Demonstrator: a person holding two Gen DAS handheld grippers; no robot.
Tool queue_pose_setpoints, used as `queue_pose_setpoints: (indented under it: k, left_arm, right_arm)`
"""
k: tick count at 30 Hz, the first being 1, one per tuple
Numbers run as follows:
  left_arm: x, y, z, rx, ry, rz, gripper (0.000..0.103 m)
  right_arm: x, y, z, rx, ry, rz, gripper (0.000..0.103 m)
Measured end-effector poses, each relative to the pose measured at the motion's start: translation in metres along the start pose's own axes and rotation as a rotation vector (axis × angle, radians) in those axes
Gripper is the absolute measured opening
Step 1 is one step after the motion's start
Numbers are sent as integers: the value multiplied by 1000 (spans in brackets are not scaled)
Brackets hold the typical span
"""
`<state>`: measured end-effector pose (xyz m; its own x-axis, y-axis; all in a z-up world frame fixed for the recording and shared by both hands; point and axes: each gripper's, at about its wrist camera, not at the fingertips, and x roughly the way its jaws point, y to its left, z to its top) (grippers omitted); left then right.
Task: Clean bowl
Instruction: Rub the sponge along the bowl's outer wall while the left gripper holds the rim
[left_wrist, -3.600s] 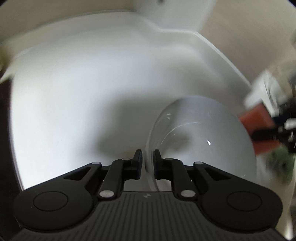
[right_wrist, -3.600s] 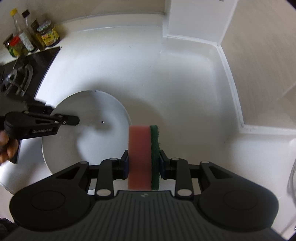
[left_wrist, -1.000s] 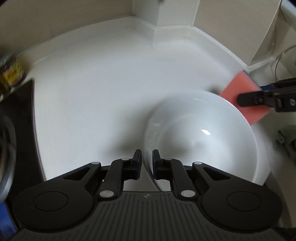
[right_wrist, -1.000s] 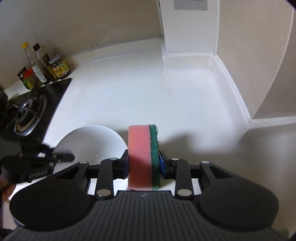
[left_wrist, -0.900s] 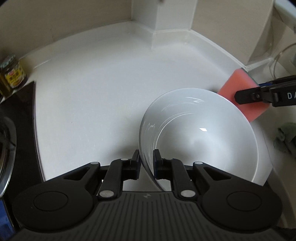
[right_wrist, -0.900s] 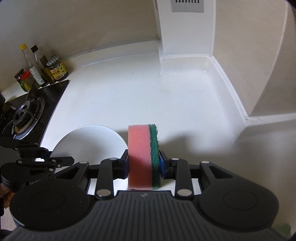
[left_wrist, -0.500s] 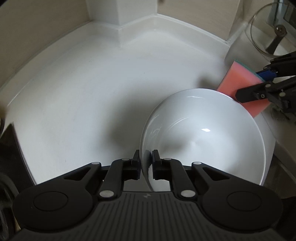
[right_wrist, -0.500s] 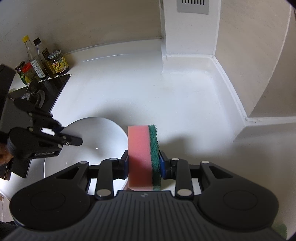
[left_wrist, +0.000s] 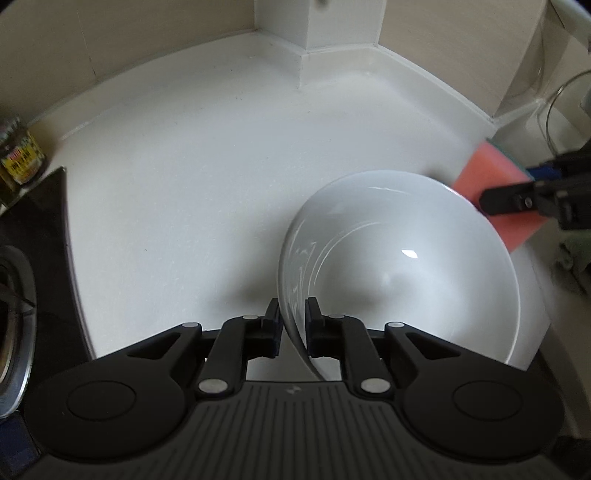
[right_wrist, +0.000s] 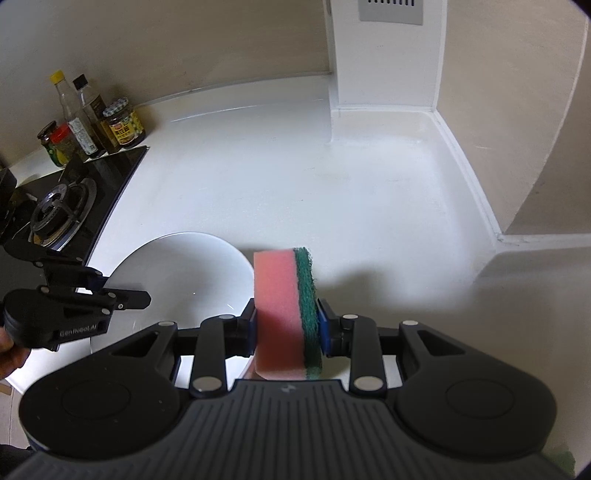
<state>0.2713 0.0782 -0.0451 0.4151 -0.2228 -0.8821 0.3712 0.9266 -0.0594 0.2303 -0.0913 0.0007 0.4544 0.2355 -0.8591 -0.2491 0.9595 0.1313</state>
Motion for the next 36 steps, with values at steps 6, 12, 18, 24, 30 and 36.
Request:
queue_pose_setpoints:
  k: [6,12,18,24,30,36]
  left_arm:
    - [-3,2,-2,23,-8,6,14]
    - [-1,3,2,68,-3,-5,13]
    - [3,0,10,222,18,-34,14]
    - [12,17,30,311,44,-167,13]
    - [-5,25,22,126,24,-111,13]
    - [-15,25,2,102,-20,-103,14]
  right_arm:
    - [2,2,5,-29,16,3,27]
    - [3,4,7,-38,24,7,27]
    - [5,3,12,-40,33,7,27]
    - [8,4,16,-48,38,-1,27]
    - [8,-2,15,5,26,16,27]
    - [5,-8,9,44,15,37,27]
